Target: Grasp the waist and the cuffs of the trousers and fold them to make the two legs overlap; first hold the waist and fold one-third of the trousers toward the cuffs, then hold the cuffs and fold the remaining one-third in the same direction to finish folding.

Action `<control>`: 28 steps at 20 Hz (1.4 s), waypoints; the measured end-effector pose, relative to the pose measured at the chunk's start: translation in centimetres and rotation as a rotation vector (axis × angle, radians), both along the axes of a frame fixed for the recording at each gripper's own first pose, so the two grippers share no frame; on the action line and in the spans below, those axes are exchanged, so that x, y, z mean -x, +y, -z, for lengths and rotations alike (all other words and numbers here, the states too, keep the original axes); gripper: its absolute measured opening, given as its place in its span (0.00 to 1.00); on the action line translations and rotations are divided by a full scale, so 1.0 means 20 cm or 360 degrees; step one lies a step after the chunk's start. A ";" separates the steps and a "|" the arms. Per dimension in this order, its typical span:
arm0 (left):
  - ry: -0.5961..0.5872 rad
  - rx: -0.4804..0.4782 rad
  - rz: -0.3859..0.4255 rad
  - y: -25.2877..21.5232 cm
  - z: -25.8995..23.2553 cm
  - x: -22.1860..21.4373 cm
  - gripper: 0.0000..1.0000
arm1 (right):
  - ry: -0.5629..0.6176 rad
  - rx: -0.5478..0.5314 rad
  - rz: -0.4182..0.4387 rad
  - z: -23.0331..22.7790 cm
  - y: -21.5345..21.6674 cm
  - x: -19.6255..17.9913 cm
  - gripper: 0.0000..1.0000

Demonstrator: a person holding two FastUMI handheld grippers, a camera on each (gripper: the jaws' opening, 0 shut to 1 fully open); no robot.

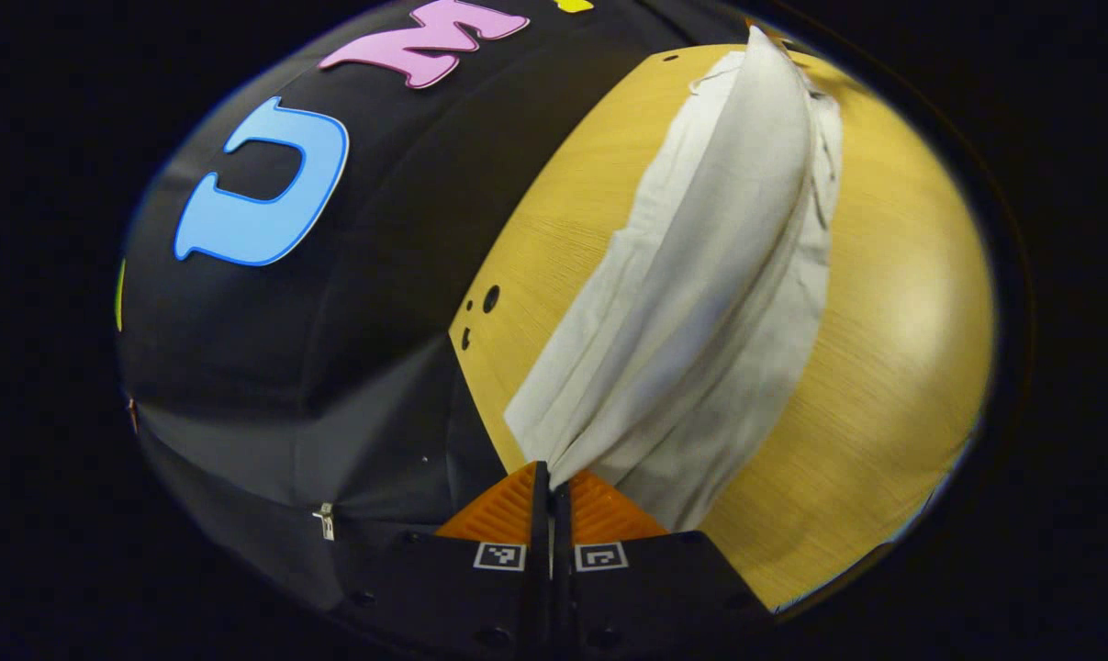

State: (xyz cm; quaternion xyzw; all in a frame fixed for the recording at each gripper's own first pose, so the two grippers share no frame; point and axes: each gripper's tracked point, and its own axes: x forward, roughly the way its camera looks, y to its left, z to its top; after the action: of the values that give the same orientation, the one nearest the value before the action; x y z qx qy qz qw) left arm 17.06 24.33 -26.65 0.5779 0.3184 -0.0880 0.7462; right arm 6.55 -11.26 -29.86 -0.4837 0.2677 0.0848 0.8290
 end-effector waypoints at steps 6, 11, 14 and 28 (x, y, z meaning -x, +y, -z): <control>0.0070 0.0009 -0.0052 -0.02 0.08 -0.29 0.05 | 0.0026 -0.0140 0.0155 0.11 -0.03 -0.30 0.06; 0.0163 0.0029 -0.0118 -0.02 0.25 -0.39 0.05 | 0.0133 -0.0184 0.0181 0.31 -0.03 -0.44 0.06; 0.0167 0.0032 -0.0161 -0.02 0.34 -0.43 0.05 | 0.0180 -0.0225 0.0199 0.42 -0.03 -0.50 0.06; -0.0078 -0.0268 -0.0192 0.01 0.29 -0.52 0.92 | 0.0012 0.0052 0.0256 0.41 -0.15 -0.56 0.75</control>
State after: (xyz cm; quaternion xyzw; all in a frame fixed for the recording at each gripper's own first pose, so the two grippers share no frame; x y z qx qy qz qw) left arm 27.45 24.47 -32.41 0.6204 0.3406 -0.0016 0.7065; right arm 17.68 -14.23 -38.01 -0.4737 0.3101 0.0155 0.8242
